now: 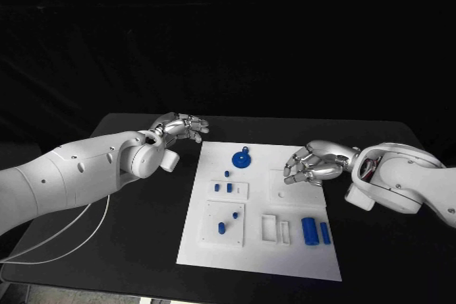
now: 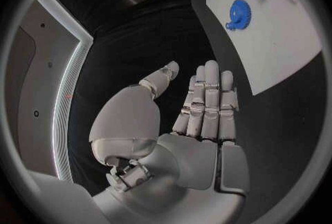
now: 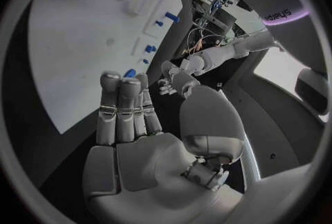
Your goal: Assemble the parts on the task board
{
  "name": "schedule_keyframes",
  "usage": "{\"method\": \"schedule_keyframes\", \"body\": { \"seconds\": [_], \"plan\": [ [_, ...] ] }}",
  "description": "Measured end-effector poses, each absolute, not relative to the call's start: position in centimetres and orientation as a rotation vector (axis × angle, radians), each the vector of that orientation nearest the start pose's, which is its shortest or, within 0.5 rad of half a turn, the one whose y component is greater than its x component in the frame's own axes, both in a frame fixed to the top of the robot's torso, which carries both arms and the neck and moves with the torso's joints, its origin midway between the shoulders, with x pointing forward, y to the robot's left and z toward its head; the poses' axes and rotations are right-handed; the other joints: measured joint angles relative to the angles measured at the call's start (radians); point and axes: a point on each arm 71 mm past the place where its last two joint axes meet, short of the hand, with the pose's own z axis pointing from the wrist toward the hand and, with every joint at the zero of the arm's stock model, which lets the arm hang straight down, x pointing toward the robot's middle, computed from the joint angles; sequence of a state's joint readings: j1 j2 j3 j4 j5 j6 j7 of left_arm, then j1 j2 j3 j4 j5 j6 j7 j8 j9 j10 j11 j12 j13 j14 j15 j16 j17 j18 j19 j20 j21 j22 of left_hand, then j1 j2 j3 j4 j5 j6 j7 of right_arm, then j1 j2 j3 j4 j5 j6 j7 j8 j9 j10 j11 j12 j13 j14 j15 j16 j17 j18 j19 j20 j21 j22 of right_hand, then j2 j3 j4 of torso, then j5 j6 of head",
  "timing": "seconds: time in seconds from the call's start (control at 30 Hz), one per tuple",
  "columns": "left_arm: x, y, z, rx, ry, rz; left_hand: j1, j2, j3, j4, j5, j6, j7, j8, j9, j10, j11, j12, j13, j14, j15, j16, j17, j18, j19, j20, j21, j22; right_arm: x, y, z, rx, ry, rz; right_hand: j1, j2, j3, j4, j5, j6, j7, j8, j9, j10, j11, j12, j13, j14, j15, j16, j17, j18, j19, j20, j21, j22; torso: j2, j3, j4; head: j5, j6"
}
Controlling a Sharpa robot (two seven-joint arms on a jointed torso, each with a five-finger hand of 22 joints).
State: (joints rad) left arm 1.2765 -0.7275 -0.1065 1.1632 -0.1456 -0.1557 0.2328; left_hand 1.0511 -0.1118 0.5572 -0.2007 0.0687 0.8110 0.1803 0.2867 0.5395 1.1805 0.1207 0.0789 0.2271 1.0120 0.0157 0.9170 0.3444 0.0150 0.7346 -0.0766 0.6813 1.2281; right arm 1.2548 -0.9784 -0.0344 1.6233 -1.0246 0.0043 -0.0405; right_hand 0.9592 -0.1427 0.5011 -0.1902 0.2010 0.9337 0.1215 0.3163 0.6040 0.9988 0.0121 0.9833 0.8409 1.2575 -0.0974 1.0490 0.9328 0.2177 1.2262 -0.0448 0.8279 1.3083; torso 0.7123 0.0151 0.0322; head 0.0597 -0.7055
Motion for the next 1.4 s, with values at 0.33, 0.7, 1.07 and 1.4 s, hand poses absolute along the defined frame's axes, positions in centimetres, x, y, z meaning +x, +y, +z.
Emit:
{"method": "schedule_keyframes", "body": {
  "seconds": [0.33, 0.7, 1.07, 1.4],
  "plan": [
    [55.0, 25.8, -20.1, -1.035, 1.592, -1.285, 0.000, 0.000, 0.000, 0.000, 0.000, 0.000, 0.000, 0.000, 0.000, 0.000, 0.000, 0.000, 0.000, 0.000, 0.000, 0.000, 0.000, 0.000, 0.000, 0.000, 0.000, 0.001, 45.3, -28.0, -18.0, 0.193, 2.253, 0.810, -0.032, 0.065, 0.002, -0.011, 0.021, 0.000, 0.000, -0.007, 0.035, -0.005, -0.005, 0.096, 0.104, 0.000, 0.000, 0.070, 0.092, 0.000, -0.008, 0.000, 0.040, 0.000, -0.013, 0.0063, -0.0070, -0.063, -0.005],
    [55.0, 25.7, -20.3, -1.048, 1.584, -1.288, -0.017, -0.017, -0.012, 0.012, -0.016, 0.000, 0.000, 0.005, 0.000, 0.000, 0.000, 0.000, 0.002, 0.000, 0.000, 0.000, 0.004, 0.000, 0.000, 0.000, -0.004, 0.003, 42.1, -29.8, -18.4, 0.300, 2.365, 0.731, -0.103, 0.101, -0.081, -0.054, 0.087, 0.005, -0.006, -0.018, 0.055, 0.031, -0.012, 0.134, 0.153, 0.013, -0.009, 0.097, 0.147, -0.002, 0.012, -0.016, 0.074, 0.000, -0.033, 0.0094, -0.0177, -0.114, -0.019],
    [55.1, 25.1, -20.2, -1.035, 1.568, -1.313, -0.069, -0.038, -0.059, 0.022, -0.016, 0.000, 0.000, 0.010, 0.000, 0.000, 0.000, 0.004, 0.003, -0.004, 0.004, -0.011, 0.005, 0.000, -0.001, 0.001, -0.013, 0.005, 40.9, -28.1, -19.5, 0.254, 2.378, 0.621, -0.147, 0.086, -0.105, -0.061, 0.099, 0.026, -0.024, -0.018, 0.061, 0.049, -0.023, 0.144, 0.172, 0.026, -0.019, 0.121, 0.171, -0.002, 0.019, -0.019, 0.091, 0.000, -0.053, 0.0077, -0.0318, -0.122, -0.043],
    [54.8, 25.1, -20.0, -1.021, 1.554, -1.332, -0.106, -0.031, -0.118, -0.001, -0.016, 0.000, 0.000, 0.021, 0.001, -0.010, 0.004, 0.009, 0.006, -0.164, 0.084, -0.192, -0.049, 0.000, -0.116, 0.072, -0.105, -0.017, 41.2, -26.3, -20.0, 0.238, 2.365, 0.532, -0.217, 0.091, -0.134, -0.048, 0.105, 0.035, -0.024, -0.038, 0.045, 0.075, -0.025, 0.179, 0.211, 0.031, -0.021, 0.138, 0.198, -0.002, 0.029, -0.026, 0.108, 0.000, -0.059, 0.0046, -0.0346, -0.124, -0.054]
  ]
}}
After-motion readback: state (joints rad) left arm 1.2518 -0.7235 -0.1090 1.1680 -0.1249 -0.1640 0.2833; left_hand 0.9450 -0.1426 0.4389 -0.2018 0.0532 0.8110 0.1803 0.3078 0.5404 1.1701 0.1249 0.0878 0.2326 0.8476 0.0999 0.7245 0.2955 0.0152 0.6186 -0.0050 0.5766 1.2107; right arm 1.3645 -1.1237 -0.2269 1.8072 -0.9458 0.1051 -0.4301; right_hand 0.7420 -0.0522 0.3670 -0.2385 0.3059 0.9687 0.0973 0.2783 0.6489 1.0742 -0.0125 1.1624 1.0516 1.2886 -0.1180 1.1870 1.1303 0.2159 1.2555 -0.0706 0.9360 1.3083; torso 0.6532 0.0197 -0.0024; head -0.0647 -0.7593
